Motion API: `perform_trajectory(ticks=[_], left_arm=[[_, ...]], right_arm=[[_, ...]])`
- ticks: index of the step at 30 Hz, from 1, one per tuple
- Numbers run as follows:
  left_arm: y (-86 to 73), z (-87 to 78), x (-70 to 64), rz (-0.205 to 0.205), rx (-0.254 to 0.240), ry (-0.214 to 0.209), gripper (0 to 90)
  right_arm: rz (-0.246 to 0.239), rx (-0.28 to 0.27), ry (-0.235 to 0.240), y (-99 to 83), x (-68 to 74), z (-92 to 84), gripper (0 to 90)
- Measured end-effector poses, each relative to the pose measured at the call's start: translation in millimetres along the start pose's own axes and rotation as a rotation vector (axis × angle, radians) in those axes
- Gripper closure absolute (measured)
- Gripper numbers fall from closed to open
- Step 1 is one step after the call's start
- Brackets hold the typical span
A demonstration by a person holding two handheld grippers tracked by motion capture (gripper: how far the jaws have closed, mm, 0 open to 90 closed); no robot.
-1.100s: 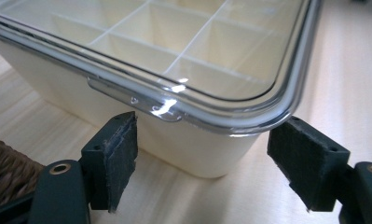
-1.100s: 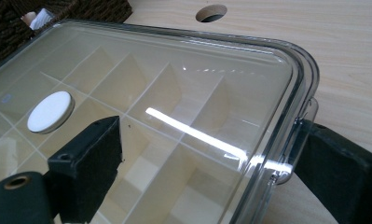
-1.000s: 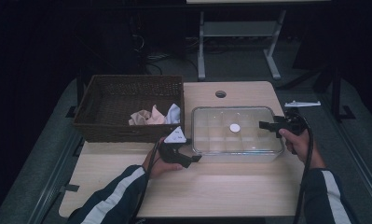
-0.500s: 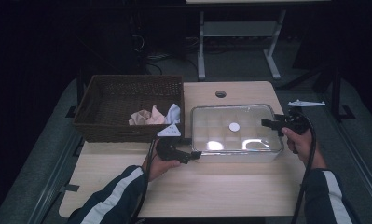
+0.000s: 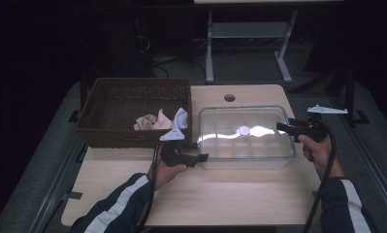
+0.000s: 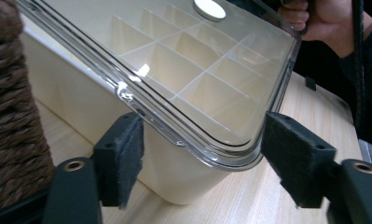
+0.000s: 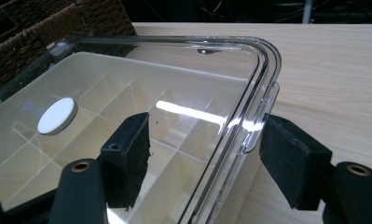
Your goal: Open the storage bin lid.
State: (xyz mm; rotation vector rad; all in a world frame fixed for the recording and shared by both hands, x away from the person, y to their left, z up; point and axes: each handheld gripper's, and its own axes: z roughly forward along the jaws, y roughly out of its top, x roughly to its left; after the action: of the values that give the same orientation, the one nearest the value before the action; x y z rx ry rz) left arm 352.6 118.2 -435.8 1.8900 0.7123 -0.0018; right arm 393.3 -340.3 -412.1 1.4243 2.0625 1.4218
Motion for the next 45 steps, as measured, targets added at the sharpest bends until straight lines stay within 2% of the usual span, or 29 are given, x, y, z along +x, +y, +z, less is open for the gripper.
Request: perform_trajectory(ticks=[3,8,12,19,22,27,30,32,34,37,41,42,43,44,45], left_arm=[[1.0,-1.0,-0.6,-0.002,-0.01,0.0,31.5],[1.2,-3.9,1.1,-0.033,-0.032,0.014,42.9],[0.9,-5.4,1.0,-0.05,-0.051,0.01,47.4],[1.7,-10.2,-1.0,-0.05,-0.081,0.033,55.2],[1.8,-12.0,-2.2,-0.05,-0.089,0.03,56.7],[2.8,-15.1,-3.2,-0.064,-0.112,-0.016,60.2],[4.8,-19.2,-3.5,-0.076,-0.145,-0.041,63.4],[5.5,-21.2,-3.8,-0.081,-0.153,-0.052,65.6],[5.7,-23.3,-2.9,-0.106,-0.169,-0.097,68.6],[7.3,-26.1,-3.9,-0.119,-0.182,-0.117,72.5],[8.4,-31.2,-5.3,-0.127,-0.177,-0.175,77.2],[8.4,-31.2,-5.3,-0.127,-0.177,-0.175,78.1],[8.4,-34.0,-7.7,-0.122,-0.178,-0.212,79.2],[8.4,-34.0,-7.7,-0.122,-0.178,-0.212,80.4],[8.0,-37.7,-12.8,-0.106,-0.168,-0.233,81.2]], right_arm=[[-0.004,-0.017,0.004,-0.8,-0.6,-2.0,35.9],[-0.004,-0.042,0.018,-2.2,-2.1,-5.8,41.9],[0.014,-0.055,0.036,-2.8,-2.7,-8.1,45.6],[0.025,-0.106,0.067,-1.6,-4.0,-17.6,54.2],[0.025,-0.123,0.079,-1.0,-4.2,-20.5,56.8],[0.024,-0.15,0.113,0.5,-1.6,-26.7,61.1],[0.012,-0.151,0.131,2.7,1.8,-30.7,63.3],[0.027,-0.157,0.144,4.4,3.1,-33.5,65.4],[0.028,-0.165,0.157,5.0,3.8,-35.6,66.9],[0.037,-0.177,0.186,6.6,5.0,-40.5,69.3],[0.026,-0.188,0.203,8.5,8.9,-48.1,71.2],[0.026,-0.188,0.203,8.5,8.9,-48.1,71.2],[0.024,-0.192,0.211,8.7,11.3,-52.4,71.7],[0.024,-0.192,0.211,8.7,11.3,-52.4,71.7],[0.018,-0.201,0.223,8.7,14.0,-57.5,72.8]])
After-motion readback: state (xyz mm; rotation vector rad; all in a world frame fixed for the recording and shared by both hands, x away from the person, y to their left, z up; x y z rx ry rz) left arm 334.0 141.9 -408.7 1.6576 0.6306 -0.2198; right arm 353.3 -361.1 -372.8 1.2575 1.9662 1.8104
